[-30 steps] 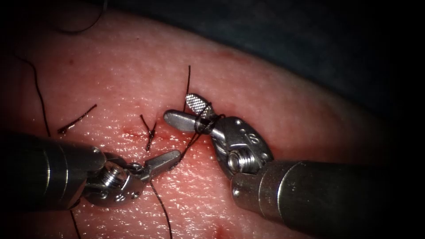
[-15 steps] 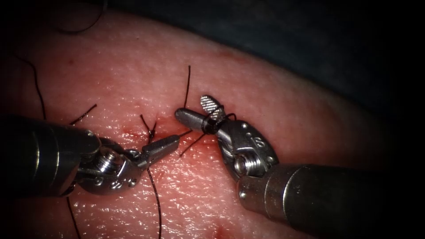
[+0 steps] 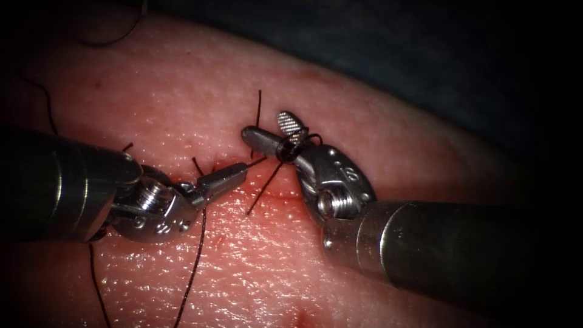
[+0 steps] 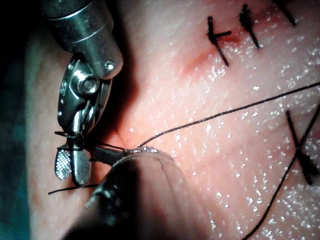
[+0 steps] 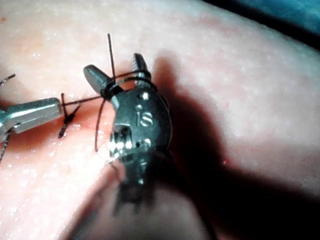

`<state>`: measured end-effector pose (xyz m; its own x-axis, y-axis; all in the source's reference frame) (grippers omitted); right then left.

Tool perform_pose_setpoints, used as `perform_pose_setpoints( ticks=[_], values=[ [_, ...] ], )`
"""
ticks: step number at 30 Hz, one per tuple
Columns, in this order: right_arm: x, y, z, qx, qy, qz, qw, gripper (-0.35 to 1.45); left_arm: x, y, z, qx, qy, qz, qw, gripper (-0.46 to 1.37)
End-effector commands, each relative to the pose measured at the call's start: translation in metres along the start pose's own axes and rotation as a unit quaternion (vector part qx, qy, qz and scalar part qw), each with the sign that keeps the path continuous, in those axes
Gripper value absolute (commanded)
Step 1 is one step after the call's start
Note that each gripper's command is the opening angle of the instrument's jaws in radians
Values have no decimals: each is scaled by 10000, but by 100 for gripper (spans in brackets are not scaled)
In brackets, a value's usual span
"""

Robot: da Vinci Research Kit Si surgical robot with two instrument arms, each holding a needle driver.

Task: Wound Closure
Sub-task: Grasp the suture tail in the right jaws.

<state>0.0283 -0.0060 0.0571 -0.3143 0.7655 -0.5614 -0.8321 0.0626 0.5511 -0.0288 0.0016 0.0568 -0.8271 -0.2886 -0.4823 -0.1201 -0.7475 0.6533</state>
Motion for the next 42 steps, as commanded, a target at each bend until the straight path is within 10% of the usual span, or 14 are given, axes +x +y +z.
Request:
perform_pose_setpoints(
  ticks=[1, 13, 28, 35, 42],
  values=[
    [2, 0, 2, -5, -6, 2, 10000, 127, -1, 0, 1, -32, 0, -2, 10000, -35],
    [6, -7, 18, 116, -106, -101, 9998, 123, -5, -2, 8, -45, -3, -58, 10000, -35],
    [5, -17, 33, 502, -243, -388, 9977, 74, -15, -6, 20, -58, -2, -141, 9999, -35],
    [6, -17, 35, 503, -214, -412, 9977, -31, -18, -7, 24, -71, -4, -165, 9998, -35],
    [3, -22, 38, 542, -271, -557, 9966, -35, -21, -6, 27, -89, -3, -206, 9997, -35]
  ],
)
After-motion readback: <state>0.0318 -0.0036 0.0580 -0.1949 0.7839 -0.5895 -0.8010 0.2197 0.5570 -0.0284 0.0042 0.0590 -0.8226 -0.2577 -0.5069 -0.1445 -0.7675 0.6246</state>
